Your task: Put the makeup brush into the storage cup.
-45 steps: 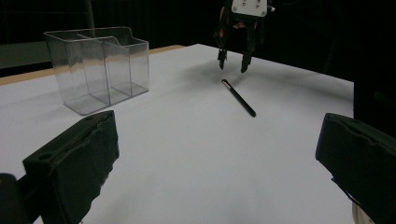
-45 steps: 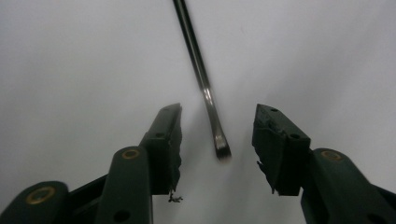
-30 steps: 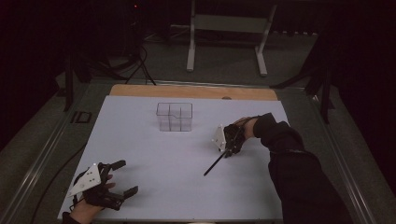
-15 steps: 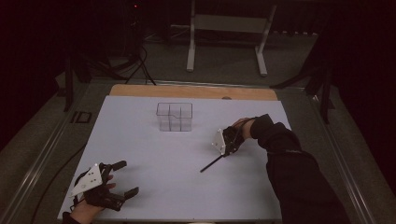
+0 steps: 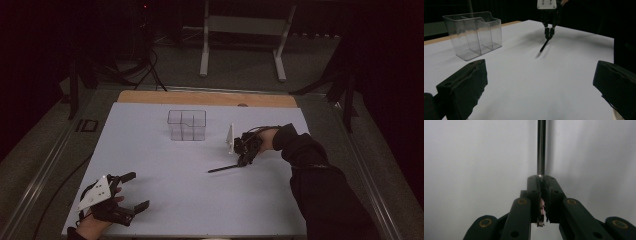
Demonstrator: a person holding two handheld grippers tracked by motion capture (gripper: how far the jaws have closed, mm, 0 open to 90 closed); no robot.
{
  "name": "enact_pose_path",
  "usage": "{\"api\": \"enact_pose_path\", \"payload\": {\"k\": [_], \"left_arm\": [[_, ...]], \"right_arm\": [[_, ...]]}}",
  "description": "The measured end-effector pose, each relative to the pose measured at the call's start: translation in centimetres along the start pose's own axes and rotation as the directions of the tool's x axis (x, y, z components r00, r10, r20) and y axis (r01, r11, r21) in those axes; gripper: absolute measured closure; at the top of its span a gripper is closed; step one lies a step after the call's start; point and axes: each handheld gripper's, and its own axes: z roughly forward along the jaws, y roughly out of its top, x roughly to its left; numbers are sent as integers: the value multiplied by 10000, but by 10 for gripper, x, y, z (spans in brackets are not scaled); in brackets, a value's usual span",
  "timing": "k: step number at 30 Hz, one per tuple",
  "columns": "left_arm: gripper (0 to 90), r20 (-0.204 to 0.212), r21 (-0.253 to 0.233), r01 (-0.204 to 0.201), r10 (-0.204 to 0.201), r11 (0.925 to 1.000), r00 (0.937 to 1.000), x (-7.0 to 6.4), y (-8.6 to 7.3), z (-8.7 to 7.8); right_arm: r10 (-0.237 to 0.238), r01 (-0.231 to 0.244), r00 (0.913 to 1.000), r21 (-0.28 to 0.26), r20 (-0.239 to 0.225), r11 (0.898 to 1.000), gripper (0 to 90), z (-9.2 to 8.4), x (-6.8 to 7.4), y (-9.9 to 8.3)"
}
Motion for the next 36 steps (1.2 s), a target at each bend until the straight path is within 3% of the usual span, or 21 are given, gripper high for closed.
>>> {"api": "enact_pose_path", "payload": {"k": [4, 8, 14, 15, 18, 23, 29, 30, 34, 36], "left_arm": [[8, -45, 188, -56, 56, 9998, 10000, -1, 1, 2], [8, -184, 479, -183, 192, 9987, 9996, -4, 5, 7], [8, 25, 850, -367, 366, 9957, 9993, -9, 19, 24], [8, 115, 939, -431, 422, 9946, 9990, -9, 21, 27], [8, 262, 1207, -633, 606, 9907, 9978, -11, 26, 37], [8, 449, 1368, -847, 792, 9870, 9958, -11, 32, 53], [8, 831, 1787, -1165, 1030, 9770, 9912, -13, 40, 74], [8, 874, 1822, -1168, 1022, 9763, 9909, -13, 42, 77], [9, 1076, 2223, -1077, 854, 9690, 9905, -12, 49, 91], [9, 1475, 2332, -1190, 859, 9651, 9853, -10, 53, 97]], "right_arm": [[782, -782, 9969, 33, -50, 9969, 832, -1, 3, -2], [1608, -1611, 9867, -108, -233, 9869, 832, -3, 7, -2], [2028, -2031, 9788, -94, -296, 9791, 832, -7, 13, -1], [2326, -2335, 9721, -261, -315, 9720, 832, -9, 15, -2], [2240, -2246, 9744, -497, -171, 9732, 834, -11, 19, -7], [2402, -2420, 9701, -681, -339, 9679, 835, -13, 23, -11], [2350, -2360, 9717, -1116, -218, 9653, 835, -21, 25, -12], [2465, -2472, 9689, -1174, -211, 9618, 835, -24, 26, -11], [2385, -2377, 9711, -1193, -80, 9640, 835, -29, 27, -10], [2459, -2441, 9693, -1273, -13, 9614, 835, -31, 27, -10]]}}
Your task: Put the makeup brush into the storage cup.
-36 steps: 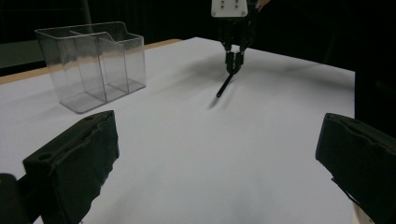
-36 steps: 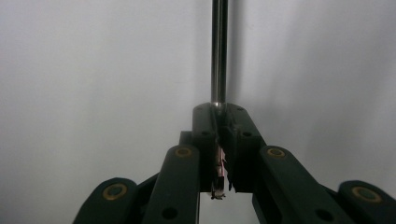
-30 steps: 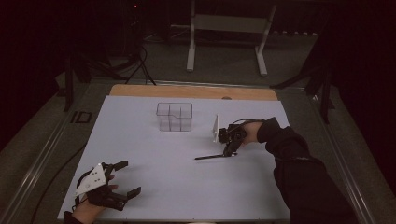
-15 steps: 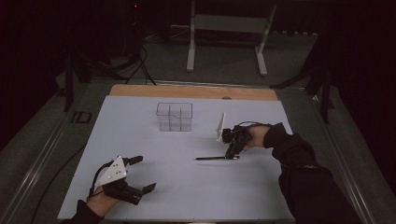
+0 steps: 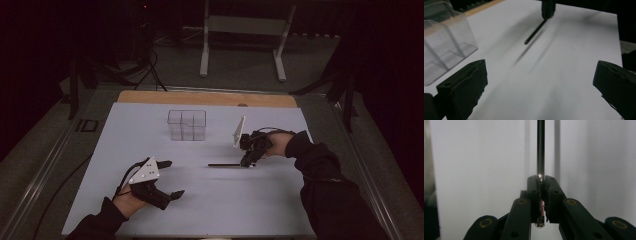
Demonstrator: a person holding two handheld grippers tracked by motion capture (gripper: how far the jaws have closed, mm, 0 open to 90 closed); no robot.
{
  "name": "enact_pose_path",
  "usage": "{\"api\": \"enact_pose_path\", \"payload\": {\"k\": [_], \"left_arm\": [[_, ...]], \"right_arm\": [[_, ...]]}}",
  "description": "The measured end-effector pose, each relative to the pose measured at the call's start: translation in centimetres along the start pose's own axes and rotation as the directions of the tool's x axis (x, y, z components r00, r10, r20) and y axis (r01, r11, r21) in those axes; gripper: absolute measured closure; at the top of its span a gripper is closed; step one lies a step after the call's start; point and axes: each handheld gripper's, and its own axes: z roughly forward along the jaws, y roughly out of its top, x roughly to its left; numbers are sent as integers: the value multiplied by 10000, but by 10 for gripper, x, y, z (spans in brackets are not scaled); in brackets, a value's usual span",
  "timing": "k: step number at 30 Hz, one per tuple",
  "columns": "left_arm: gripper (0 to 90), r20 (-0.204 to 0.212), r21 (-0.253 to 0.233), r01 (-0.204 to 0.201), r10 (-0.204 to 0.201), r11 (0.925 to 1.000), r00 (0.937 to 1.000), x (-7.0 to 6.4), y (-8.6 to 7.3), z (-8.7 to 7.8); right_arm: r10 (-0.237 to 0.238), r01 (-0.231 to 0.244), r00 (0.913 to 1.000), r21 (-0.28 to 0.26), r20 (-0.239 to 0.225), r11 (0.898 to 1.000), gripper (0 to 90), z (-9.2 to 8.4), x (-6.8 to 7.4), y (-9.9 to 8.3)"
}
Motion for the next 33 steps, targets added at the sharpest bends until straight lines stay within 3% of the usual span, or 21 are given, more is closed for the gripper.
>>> {"api": "enact_pose_path", "payload": {"k": [8, 12, 18, 19, 24, 25, 26, 28, 31, 32, 33], "left_arm": [[32, 32, 854, -698, 698, 9939, 9976, 7, 18, 16], [60, 84, 1194, -1119, 1117, 9865, 9937, 11, 31, 25], [119, 174, 1766, -2101, 2104, 9616, 9775, 11, 47, 43], [141, 174, 1766, -2101, 2104, 9616, 9775, 11, 47, 43], [182, 242, 2282, -2724, 2742, 9347, 9614, 9, 52, 67], [196, 242, 2282, -2724, 2742, 9347, 9614, 9, 52, 67], [196, 317, 2472, -2871, 2885, 9254, 9570, 8, 53, 75], [274, 518, 2723, -3016, 2990, 9137, 9528, 8, 54, 84], [327, 453, 2828, -3040, 3039, 9098, 9516, 7, 55, 90], [327, 395, 2861, -3147, 3170, 9050, 9476, 7, 56, 95], [391, 366, 2896, -3275, 3315, 8994, 9427, 7, 56, 97]], "right_arm": [[-5, 5, 10000, 47, 78, 10000, 835, -5, 4, 0], [3, -3, 10000, -80, 28, 10000, 835, -5, 3, 0], [-27, 28, 10000, -68, 26, 10000, 835, -5, 4, 1], [-27, 28, 10000, -68, 26, 10000, 835, -5, 4, 1], [-118, 118, 9999, -74, -10, 9999, 835, -6, 6, 4], [-118, 118, 9999, -74, -10, 9999, 835, -6, 6, 4], [-105, 104, 9999, -86, -17, 9999, 834, -6, 6, 4], [-81, 81, 9999, -35, -74, 10000, 835, -6, 6, 5], [-68, 68, 10000, 2, -63, 10000, 835, -6, 7, 5], [-44, 44, 9999, -33, -122, 10000, 835, -6, 7, 5], [-126, 125, 9999, -44, -86, 9999, 835, -5, 6, 5]]}}
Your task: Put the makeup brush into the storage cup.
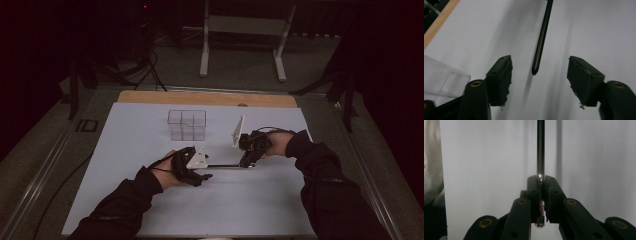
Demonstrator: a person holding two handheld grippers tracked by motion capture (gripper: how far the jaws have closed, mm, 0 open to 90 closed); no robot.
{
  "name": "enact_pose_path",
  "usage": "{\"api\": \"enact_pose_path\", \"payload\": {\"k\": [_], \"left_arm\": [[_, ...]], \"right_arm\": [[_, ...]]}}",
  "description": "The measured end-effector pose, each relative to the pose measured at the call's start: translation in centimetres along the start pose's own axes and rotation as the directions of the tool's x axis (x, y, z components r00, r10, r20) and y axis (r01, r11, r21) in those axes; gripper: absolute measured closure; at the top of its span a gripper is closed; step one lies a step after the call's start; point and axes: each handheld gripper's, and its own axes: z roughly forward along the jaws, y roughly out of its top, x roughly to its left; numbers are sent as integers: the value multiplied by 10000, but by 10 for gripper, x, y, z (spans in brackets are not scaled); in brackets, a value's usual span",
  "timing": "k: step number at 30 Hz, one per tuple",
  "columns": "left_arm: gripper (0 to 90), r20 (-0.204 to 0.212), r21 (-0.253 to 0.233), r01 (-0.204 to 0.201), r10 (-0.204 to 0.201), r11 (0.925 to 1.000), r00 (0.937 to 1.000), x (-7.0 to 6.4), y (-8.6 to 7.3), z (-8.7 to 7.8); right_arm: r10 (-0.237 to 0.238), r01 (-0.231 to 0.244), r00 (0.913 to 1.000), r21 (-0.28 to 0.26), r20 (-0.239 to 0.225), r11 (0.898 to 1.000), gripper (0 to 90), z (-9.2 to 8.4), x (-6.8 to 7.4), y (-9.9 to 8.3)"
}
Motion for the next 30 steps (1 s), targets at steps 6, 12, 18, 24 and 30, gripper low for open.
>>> {"api": "enact_pose_path", "payload": {"k": [6, 12, 18, 24, 30], "left_arm": [[508, -143, 206, -604, 607, 9980, 9981, -2, 7, 11], [646, -258, 764, -1362, 1385, 9877, 9900, -4, 11, 21], [835, 55, 901, -1627, 1629, 9826, 9866, -5, 12, 25], [851, -60, 1124, -1872, 1891, 9759, 9819, -9, 13, 25], [851, -145, 1303, -1324, 1354, 9826, 9907, -7, 13, 20]], "right_arm": [[-23, 23, 10000, -12, -88, 10000, 835, 0, 0, 3], [-111, 111, 9999, 0, -112, 9999, 835, 0, 1, 7], [-179, 180, 9997, 112, -136, 9998, 835, 4, 1, 11], [-312, 314, 9995, 195, -112, 9993, 766, 8, 2, 11], [-114, 124, 9991, -258, 397, 9996, 510, 7, 3, 7]]}}
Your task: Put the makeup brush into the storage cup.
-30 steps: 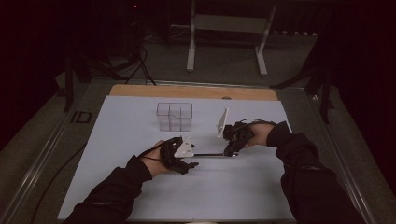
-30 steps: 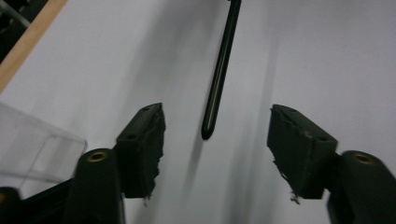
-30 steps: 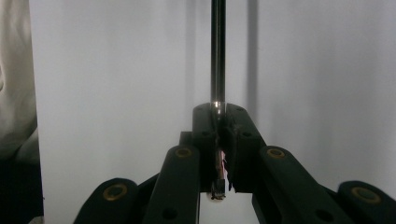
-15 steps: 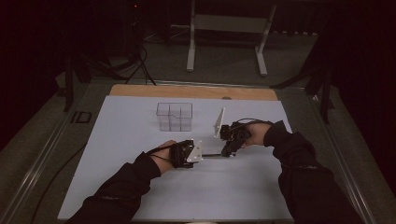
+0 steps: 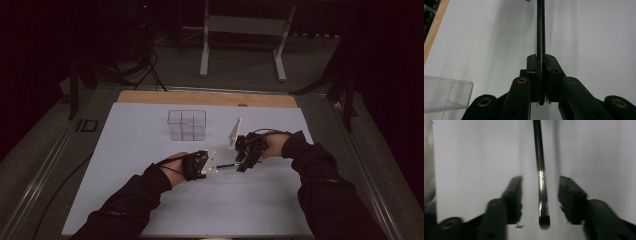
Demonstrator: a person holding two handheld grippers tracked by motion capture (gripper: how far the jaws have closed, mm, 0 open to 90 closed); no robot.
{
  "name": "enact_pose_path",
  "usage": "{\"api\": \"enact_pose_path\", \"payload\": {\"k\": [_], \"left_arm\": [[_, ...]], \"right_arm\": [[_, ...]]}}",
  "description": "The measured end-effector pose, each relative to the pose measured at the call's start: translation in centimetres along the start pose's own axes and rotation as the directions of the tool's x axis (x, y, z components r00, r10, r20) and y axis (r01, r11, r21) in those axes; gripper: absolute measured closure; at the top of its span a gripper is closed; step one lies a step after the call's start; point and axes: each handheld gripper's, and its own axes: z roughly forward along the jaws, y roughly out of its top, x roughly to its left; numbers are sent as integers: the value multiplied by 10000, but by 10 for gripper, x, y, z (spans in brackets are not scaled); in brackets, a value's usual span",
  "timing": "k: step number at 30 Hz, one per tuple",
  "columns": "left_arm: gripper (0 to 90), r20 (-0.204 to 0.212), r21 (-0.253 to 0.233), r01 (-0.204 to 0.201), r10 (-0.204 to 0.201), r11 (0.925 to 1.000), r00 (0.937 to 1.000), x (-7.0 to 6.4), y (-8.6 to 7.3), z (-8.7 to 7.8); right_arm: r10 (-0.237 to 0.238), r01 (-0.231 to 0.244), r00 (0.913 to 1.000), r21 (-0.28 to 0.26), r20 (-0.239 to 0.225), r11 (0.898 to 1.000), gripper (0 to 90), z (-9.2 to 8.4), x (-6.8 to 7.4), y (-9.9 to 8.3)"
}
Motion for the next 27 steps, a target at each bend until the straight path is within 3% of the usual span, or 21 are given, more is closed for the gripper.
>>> {"api": "enact_pose_path", "payload": {"k": [5, 9, 13, 18, 21, 22, 23, 24, 25, 27], "left_arm": [[851, -128, 251, 233, -230, 9994, 9997, 0, -5, -2], [851, -210, 402, 826, -818, 9958, 9964, 1, -11, -8], [851, -248, 519, 1704, -1693, 9840, 9853, 4, -17, -16], [851, -463, 669, 2317, -2289, 9705, 9723, 4, -23, -25], [851, -665, 646, 2743, -2702, 9595, 9605, 4, -22, -31], [851, -665, 646, 2743, -2702, 9595, 9605, 4, -22, -31], [851, -820, 662, 3025, -2969, 9509, 9514, 4, -21, -36], [851, -854, 619, 3197, -3141, 9455, 9455, 4, -21, -38], [851, -930, 606, 3351, -3289, 9402, 9398, 3, -21, -39], [852, -963, 499, 3597, -3540, 9317, 9303, 3, -22, -43]], "right_arm": [[227, -190, 9983, -687, 534, 9975, 404, -8, 0, -5], [668, -506, 9915, -1424, 1118, 9885, 292, -18, 1, -12], [1129, -798, 9819, -2089, 1520, 9747, 240, -25, 4, -22], [1587, -1086, 9750, -2889, 1558, 9512, 149, -29, 8, -35], [1874, -1196, 9656, -3324, 1801, 9355, 139, -31, 12, -41], [1874, -1196, 9656, -3324, 1801, 9355, 139, -31, 12, -41], [1931, -1207, 9646, -3502, 1798, 9289, 138, -32, 14, -43], [2226, -1351, 9577, -3975, 1827, 9076, 136, -34, 16, -47], [2372, -1411, 9539, -4228, 1839, 8952, 134, -35, 18, -49], [2733, -1544, 9441, -4848, 1845, 8609, 131, -37, 21, -53]]}}
